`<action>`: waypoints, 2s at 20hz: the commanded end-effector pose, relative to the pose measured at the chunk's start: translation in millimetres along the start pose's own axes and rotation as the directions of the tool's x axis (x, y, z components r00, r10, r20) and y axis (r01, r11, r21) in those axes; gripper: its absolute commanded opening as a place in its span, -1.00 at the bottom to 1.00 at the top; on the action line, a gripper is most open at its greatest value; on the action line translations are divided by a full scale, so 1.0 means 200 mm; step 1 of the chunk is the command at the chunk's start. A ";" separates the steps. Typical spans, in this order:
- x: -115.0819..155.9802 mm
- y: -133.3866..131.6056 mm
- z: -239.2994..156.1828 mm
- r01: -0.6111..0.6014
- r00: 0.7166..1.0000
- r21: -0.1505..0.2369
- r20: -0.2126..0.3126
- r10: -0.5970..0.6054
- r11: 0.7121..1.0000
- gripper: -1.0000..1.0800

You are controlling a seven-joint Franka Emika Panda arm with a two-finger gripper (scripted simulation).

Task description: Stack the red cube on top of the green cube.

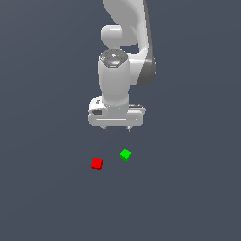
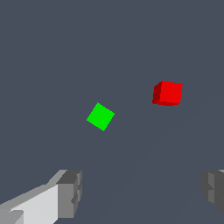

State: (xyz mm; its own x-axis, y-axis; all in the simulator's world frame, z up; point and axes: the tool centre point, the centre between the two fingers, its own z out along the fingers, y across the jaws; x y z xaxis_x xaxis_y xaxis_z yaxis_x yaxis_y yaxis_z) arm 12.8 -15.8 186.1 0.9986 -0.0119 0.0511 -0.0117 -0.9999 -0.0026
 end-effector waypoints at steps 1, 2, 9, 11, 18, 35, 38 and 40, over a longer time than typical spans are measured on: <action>0.00 0.00 0.00 0.000 1.000 0.000 0.000 0.000 1.000 0.92; 0.00 0.00 0.00 0.000 1.000 0.000 0.000 0.000 1.000 0.92; 0.04 0.04 0.06 -0.014 1.000 -0.001 0.005 0.014 1.000 0.92; 0.07 0.06 0.09 -0.022 1.000 -0.001 0.007 0.022 1.000 0.92; 0.18 0.18 0.25 -0.061 0.998 -0.004 0.020 0.061 0.998 0.92; 0.41 0.45 0.58 -0.146 0.988 -0.010 0.048 0.147 0.989 0.92; 0.42 0.47 0.60 -0.151 0.987 -0.010 0.050 0.151 0.989 0.92; 0.43 0.47 0.60 -0.152 0.987 -0.010 0.050 0.152 0.988 0.92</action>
State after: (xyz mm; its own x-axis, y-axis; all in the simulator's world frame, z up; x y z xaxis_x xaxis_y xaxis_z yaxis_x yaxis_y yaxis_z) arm 102.2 -110.1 70.7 0.9867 -0.1627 -0.0001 -0.1627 -0.9867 0.0001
